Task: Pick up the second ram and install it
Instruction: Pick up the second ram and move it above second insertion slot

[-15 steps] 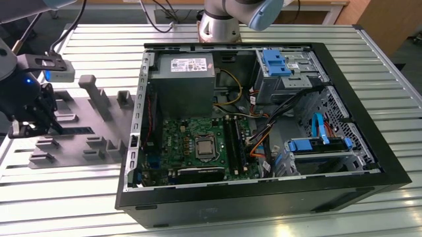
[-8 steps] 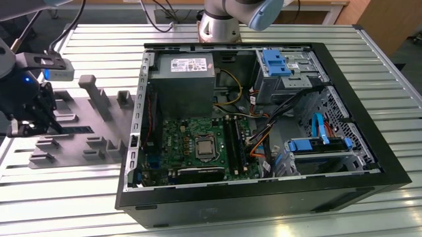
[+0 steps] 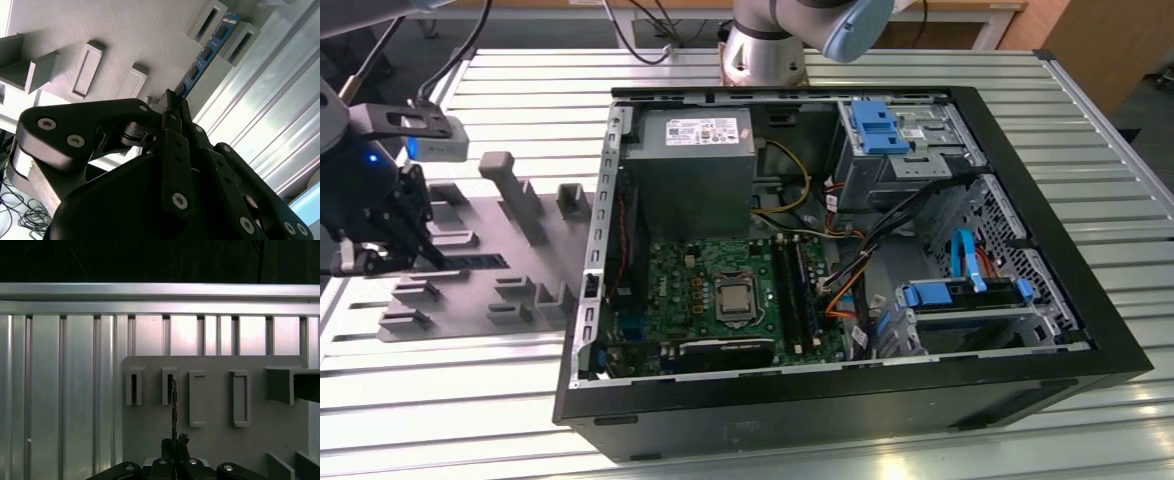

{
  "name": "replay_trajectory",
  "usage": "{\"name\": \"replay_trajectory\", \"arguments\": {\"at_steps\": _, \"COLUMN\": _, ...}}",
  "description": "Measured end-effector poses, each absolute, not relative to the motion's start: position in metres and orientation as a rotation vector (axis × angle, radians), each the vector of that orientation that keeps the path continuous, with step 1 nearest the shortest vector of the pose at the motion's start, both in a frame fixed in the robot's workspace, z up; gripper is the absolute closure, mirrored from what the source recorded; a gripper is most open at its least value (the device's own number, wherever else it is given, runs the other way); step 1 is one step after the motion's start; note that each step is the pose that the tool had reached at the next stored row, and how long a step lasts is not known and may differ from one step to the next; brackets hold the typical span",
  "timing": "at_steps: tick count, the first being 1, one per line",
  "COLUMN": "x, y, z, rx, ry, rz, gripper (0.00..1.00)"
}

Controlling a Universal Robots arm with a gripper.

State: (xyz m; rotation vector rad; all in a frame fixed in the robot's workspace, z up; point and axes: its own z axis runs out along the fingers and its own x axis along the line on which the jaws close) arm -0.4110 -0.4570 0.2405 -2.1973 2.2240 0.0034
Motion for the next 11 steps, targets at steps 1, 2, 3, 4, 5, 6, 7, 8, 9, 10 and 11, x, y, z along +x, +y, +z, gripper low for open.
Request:
{"name": "replay_trajectory", "arguments": {"at_steps": 1, "x": -0.411, "y": -0.457, "z": 0.2409, "rx": -2.197, "ry": 2.224, "rz": 0.003, "gripper": 0.86}}
{"name": "replay_trajectory", "arguments": {"at_steps": 2, "x": -0.411, "y": -0.457, "z": 0.2413, "rx": -2.197, "ry": 2.224, "rz": 0.003, "gripper": 0.86}}
{"name": "replay_trajectory", "arguments": {"at_steps": 3, "x": -0.411, "y": -0.457, "z": 0.2417, "rx": -2.197, "ry": 2.224, "rz": 0.003, "gripper": 0.86}}
{"name": "replay_trajectory", "arguments": {"at_steps": 4, "x": -0.411, "y": -0.457, "z": 0.2422, "rx": -2.197, "ry": 2.224, "rz": 0.003, "gripper": 0.86}}
{"name": "replay_trajectory", "arguments": {"at_steps": 5, "x": -0.4109, "y": -0.457, "z": 0.2425, "rx": -2.197, "ry": 2.224, "rz": 0.003, "gripper": 0.86}}
{"name": "replay_trajectory", "arguments": {"at_steps": 6, "x": -0.411, "y": -0.457, "z": 0.2429, "rx": -2.197, "ry": 2.224, "rz": 0.003, "gripper": 0.86}}
{"name": "replay_trajectory", "arguments": {"at_steps": 7, "x": -0.411, "y": -0.457, "z": 0.2433, "rx": -2.197, "ry": 2.224, "rz": 0.003, "gripper": 0.86}}
{"name": "replay_trajectory", "arguments": {"at_steps": 8, "x": -0.411, "y": -0.457, "z": 0.2437, "rx": -2.197, "ry": 2.224, "rz": 0.003, "gripper": 0.86}}
{"name": "replay_trajectory", "arguments": {"at_steps": 9, "x": -0.411, "y": -0.457, "z": 0.2441, "rx": -2.197, "ry": 2.224, "rz": 0.003, "gripper": 0.86}}
{"name": "replay_trajectory", "arguments": {"at_steps": 10, "x": -0.411, "y": -0.457, "z": 0.2444, "rx": -2.197, "ry": 2.224, "rz": 0.003, "gripper": 0.86}}
{"name": "replay_trajectory", "arguments": {"at_steps": 11, "x": -0.411, "y": -0.457, "z": 0.2448, "rx": -2.197, "ry": 2.224, "rz": 0.003, "gripper": 0.86}}
